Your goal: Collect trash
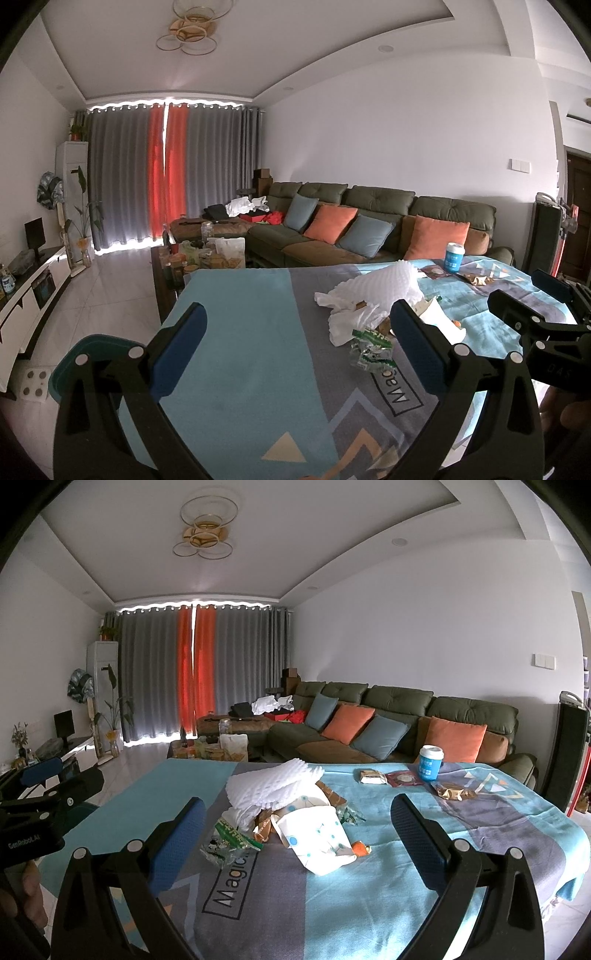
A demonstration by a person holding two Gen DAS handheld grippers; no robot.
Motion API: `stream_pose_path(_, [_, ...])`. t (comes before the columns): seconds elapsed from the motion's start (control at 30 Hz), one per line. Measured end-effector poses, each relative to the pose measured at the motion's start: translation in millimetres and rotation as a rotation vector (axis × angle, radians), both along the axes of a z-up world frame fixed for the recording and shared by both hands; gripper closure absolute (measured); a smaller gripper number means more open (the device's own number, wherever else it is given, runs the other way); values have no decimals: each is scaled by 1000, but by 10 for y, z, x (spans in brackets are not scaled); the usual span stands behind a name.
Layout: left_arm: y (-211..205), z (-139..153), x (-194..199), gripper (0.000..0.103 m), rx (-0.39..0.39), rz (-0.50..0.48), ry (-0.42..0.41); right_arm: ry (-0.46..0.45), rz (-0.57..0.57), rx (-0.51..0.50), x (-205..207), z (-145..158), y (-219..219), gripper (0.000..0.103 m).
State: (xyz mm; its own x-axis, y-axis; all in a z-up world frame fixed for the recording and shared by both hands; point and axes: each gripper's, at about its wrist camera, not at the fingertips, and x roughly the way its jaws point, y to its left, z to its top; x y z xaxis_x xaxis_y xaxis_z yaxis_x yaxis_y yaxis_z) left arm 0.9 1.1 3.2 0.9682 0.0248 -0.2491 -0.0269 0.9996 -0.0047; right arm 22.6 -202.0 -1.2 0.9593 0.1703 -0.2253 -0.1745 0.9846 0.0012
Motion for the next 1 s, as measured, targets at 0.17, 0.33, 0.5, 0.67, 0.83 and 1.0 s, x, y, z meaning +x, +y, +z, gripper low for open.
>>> stream_pose_path(0.17, [-14, 0, 7, 5, 3, 1, -2, -3, -1, -2, -4, -3, 4, 6])
stream_pose_path(0.33, [-19, 3, 12, 5, 3, -1, -4, -1, -2, -2, -12, -6, 7, 6])
stream_pose_path(0.5, [-22, -5, 14, 5, 1, -5, -5, -1, -1, -1, -8, -6, 5, 6])
stream_pose_path(0.67, [-31, 11, 12, 5, -7, -8, -10, -1, -4, -3, 1, -8, -11, 6])
stream_pose_path(0.83, [-43, 14, 19, 5, -8, -13, -8, -1, -1, -1, 0, -16, -6, 6])
stream_pose_path(1.0, [-25, -2, 38, 5, -8, -14, 7, 2, 0, -7, 22, -15, -14, 6])
